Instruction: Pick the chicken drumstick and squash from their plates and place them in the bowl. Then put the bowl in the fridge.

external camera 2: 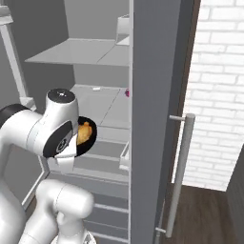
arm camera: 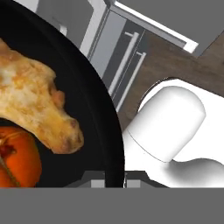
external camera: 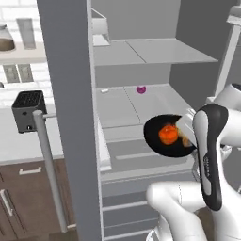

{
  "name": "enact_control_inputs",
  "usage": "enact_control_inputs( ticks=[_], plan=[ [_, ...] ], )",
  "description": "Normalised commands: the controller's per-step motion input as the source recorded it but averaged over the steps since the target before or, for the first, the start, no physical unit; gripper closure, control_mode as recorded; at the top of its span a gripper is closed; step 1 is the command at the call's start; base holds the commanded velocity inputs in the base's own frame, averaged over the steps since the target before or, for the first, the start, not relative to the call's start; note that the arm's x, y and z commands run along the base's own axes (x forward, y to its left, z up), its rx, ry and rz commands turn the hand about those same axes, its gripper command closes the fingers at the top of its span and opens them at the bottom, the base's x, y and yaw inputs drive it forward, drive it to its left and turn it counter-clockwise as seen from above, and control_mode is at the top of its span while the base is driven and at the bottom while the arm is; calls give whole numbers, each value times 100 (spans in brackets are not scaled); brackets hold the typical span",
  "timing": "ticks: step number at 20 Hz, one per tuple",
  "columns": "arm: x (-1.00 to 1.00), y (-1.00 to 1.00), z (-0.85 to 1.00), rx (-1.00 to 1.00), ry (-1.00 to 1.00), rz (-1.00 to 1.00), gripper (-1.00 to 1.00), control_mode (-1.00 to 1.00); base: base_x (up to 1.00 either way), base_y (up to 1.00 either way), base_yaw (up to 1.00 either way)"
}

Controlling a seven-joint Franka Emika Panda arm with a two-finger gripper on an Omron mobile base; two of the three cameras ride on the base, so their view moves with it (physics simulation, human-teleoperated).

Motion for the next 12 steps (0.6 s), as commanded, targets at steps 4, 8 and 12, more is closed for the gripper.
enact_control_inputs(
  ticks=[4, 8, 12],
  plan=[
    [0, 0, 0, 0, 0, 0, 100, 100, 100, 19, 2],
    [0, 0, 0, 0, 0, 0, 100, 100, 88, 3, 0],
    [0, 0, 0, 0, 0, 0, 100, 100, 66, 5, 0]
  ],
)
